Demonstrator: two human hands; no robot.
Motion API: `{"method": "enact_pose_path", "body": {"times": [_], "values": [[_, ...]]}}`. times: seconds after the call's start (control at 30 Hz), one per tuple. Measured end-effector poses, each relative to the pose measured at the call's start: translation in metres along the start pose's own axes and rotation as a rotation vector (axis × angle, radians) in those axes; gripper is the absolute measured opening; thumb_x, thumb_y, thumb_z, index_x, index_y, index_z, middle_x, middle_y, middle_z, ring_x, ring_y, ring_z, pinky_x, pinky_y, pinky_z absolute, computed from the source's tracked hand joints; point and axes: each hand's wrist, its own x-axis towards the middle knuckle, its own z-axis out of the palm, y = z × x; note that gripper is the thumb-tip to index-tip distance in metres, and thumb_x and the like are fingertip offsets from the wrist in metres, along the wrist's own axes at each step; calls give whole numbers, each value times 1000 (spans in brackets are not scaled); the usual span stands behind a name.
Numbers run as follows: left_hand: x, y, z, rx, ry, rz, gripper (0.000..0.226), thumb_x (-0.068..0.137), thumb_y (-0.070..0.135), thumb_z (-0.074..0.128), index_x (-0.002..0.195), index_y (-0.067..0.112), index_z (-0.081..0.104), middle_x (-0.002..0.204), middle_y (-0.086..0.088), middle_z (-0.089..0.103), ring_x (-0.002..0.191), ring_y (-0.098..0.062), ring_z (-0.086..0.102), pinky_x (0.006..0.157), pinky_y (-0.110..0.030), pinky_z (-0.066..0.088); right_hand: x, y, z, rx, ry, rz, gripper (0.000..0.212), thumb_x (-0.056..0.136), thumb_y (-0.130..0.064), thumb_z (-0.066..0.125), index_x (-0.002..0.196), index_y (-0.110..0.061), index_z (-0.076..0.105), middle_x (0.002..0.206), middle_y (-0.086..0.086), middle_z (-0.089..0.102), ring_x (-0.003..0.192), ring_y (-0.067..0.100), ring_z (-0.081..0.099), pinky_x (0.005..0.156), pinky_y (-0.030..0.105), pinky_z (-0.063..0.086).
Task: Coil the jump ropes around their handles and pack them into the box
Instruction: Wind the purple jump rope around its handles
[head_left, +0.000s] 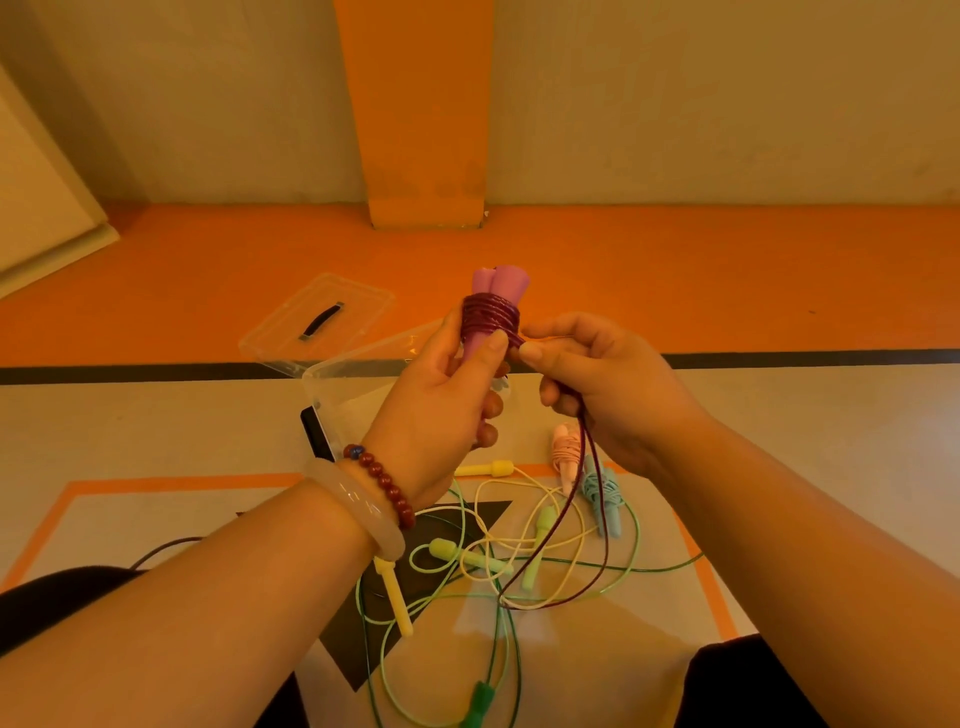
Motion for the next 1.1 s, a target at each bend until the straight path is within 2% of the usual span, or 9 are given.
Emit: {"method": "enact_pose_path", "body": {"times": [0.1,0.23,0.4,0.53,0.7,0.83,0.97,1.03,1.1], "values": [[2,0,2,-65,21,-35,40,97,31,49,138,30,45,86,0,53,56,-7,43,44,-20,36,-2,1,4,-55,18,-4,4,84,-16,68,83,-13,66,61,2,60,49,7,49,46,18,37],[2,3,2,-94,24,-51,39,98,31,50,137,30,45,85,0,53,56,-8,43,44,-20,35,-3,1,7,-90,45,-23,12,85,-22,67,76,-15,69,52,-1,54,50,8,46,49,19,37],[0,8,3,-156,-21,-82,29,99,30,48,128,26,51,83,-1,51,53,-8,42,43,-18,31,3,0,2,-205,53,-77,21,82,-36,67,80,-14,68,56,0,56,55,12,45,52,24,38],[-1,9,0,-280,-132,-181,34,86,39,56,114,21,54,81,-1,52,52,-6,41,42,-16,29,4,6,1,-250,52,-134,40,67,-51,65,81,-13,64,77,23,61,55,12,45,53,26,36],[-2,11,-4,-300,-225,-249,51,77,48,55,116,16,57,78,-2,64,54,-10,54,44,-23,45,1,10,2,-66,-52,-53,52,70,-41,64,117,-22,58,85,-2,66,51,6,42,49,21,34],[-5,14,-3,-120,-255,-249,52,75,59,39,102,22,62,70,-5,70,55,-16,65,54,-30,57,-4,7,2,66,-240,-30,38,76,-30,60,113,-21,59,61,-11,56,48,4,37,46,17,28],[-5,13,-2,62,-208,-185,64,73,67,30,117,29,58,74,-6,73,61,-21,69,56,-35,58,-4,3,6,83,-185,-62,37,73,-28,63,110,-23,63,62,-9,59,50,7,31,48,20,26],[-1,9,-5,126,-119,-89,71,74,67,34,138,37,44,90,-3,74,72,-23,73,57,-38,59,-3,1,9,55,-117,-58,38,70,-30,65,108,-25,64,60,-10,60,52,9,29,50,23,23],[2,6,-8,190,-47,15,68,77,65,39,142,46,37,115,-2,68,85,-23,73,64,-44,60,-2,1,11,25,-67,-65,33,75,-26,66,108,-25,63,57,-12,59,52,8,30,50,23,23]]}}
